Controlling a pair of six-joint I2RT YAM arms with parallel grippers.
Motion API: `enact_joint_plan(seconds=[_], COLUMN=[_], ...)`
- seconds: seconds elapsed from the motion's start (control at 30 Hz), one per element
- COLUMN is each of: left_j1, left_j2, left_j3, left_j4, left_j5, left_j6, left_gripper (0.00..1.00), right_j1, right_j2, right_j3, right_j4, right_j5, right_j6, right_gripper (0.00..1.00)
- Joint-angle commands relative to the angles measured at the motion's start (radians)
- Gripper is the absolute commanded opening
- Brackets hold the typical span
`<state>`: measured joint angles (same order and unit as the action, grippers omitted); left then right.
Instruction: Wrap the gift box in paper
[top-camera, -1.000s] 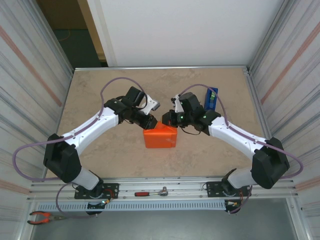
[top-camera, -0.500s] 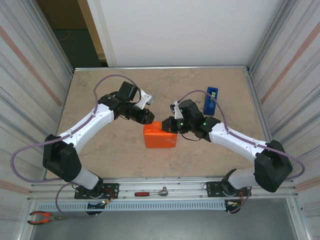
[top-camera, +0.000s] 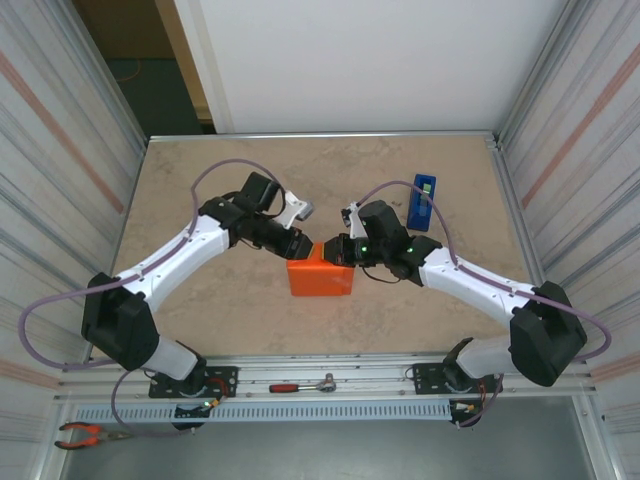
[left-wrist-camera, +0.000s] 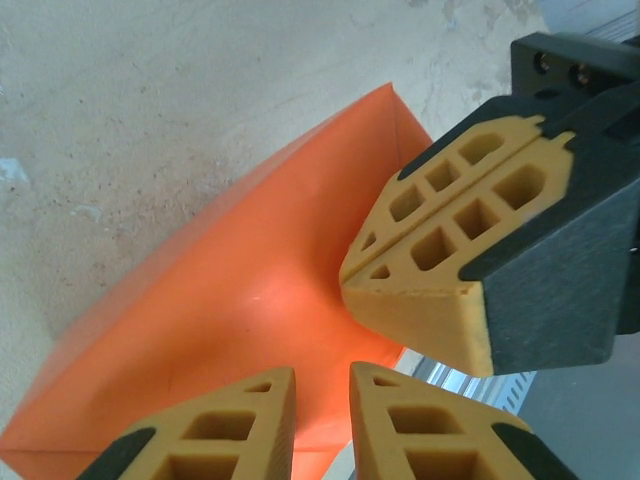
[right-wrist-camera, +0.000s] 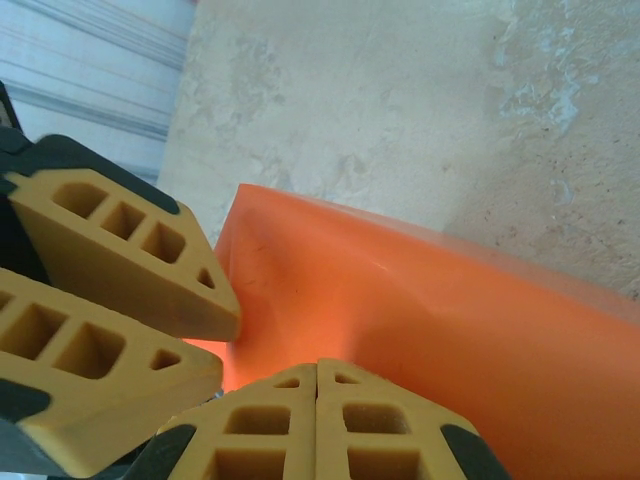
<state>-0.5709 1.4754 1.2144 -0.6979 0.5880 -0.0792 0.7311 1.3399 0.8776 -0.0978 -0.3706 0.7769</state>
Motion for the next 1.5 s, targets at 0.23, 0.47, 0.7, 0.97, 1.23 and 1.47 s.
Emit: enact_joint_plan(seconds=[0.23, 0.47, 0.7, 0.97, 1.23, 1.47], left_j1=[-0.033, -0.063, -0.083, -0.09, -0.089, -0.09], left_j2=[-0.032, -0.035, -0.039, -0.041, -0.026, -0.015], left_j3=[-0.049, -0.073, -0.093, -0.101, -0.108, -0.114], left_j4=[0.007, -0.006, -0.008, -0.011, -0.006, -0.005], left_j5=[-0.012, -0.095, -0.144, -0.161, -0.153, -0.149], left_j6=[0.026, 0.058, 0.077, 0.087, 0.089, 0.088], left_gripper=[0.2, 0.16, 0.15, 0.15, 0.15, 0.14], right_j1=[0.003, -0.105, -0.385, -0.833, -1.001, -1.005], right_j2=[-0.004, -0.056, -0.156, -0.171, 0.041, 0.241], right_j3=[-0.035, 0.067, 0.103, -0.012, 0.017, 0.095], right_j4=[-0.082, -0.114, -0.177, -0.128, -0.073, -0.011], right_j5=[0.018, -0.043, -0.088, -0.17, -0.226, -0.304], right_j6=[0.013, 0.006, 0.001, 0.038, 0.001, -0.034], right_gripper=[0.0, 0.0, 0.0, 0.4, 0.63, 0.57])
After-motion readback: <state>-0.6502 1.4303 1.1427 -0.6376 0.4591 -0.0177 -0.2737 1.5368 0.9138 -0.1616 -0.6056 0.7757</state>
